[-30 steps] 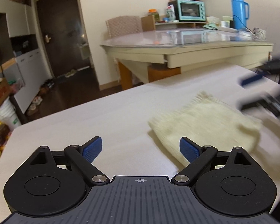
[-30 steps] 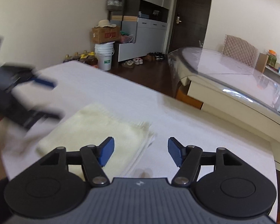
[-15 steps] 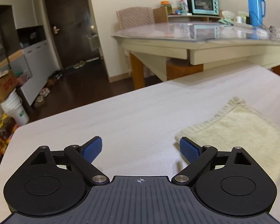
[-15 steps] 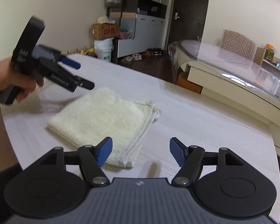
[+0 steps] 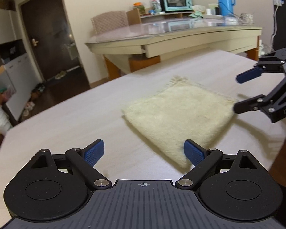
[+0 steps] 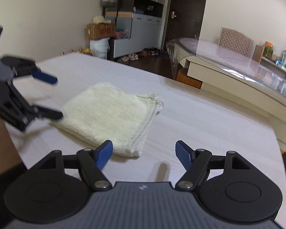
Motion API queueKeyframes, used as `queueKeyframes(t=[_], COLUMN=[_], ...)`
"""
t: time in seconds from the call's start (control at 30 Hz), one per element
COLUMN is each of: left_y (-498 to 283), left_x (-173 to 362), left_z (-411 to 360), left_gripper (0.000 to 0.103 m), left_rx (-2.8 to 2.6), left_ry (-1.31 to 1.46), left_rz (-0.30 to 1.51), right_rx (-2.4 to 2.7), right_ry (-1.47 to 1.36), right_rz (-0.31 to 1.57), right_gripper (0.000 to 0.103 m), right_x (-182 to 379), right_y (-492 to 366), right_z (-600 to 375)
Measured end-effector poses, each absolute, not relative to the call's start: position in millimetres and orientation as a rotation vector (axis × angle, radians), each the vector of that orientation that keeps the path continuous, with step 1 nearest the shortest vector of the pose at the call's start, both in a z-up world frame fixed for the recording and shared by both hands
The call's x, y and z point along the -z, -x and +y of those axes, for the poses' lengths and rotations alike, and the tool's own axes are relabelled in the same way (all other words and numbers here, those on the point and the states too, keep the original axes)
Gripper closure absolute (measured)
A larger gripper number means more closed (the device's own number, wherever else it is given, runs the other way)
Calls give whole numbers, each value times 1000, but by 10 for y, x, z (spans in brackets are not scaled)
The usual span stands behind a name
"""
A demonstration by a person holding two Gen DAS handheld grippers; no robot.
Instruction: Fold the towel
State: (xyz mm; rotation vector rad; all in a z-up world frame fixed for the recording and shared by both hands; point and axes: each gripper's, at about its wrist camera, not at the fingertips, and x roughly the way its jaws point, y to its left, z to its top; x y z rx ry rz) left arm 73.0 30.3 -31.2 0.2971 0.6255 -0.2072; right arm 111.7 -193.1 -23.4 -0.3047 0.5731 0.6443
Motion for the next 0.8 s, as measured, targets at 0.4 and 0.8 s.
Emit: queueKeyframes(t=[0.4, 0.8], left_y=[-633, -424], left_x=[293, 236], left_z=[272, 153], left_gripper=[6, 3], left_rx=[112, 50], left_ry=[-170, -69], left_rz=[660, 695], right_rx=[-640, -593], right_ry=[172, 59], right_rz=[553, 590], right_gripper=[17, 9], right_x=[140, 115], right_y=[-866, -605], right_z=[-2068, -2133])
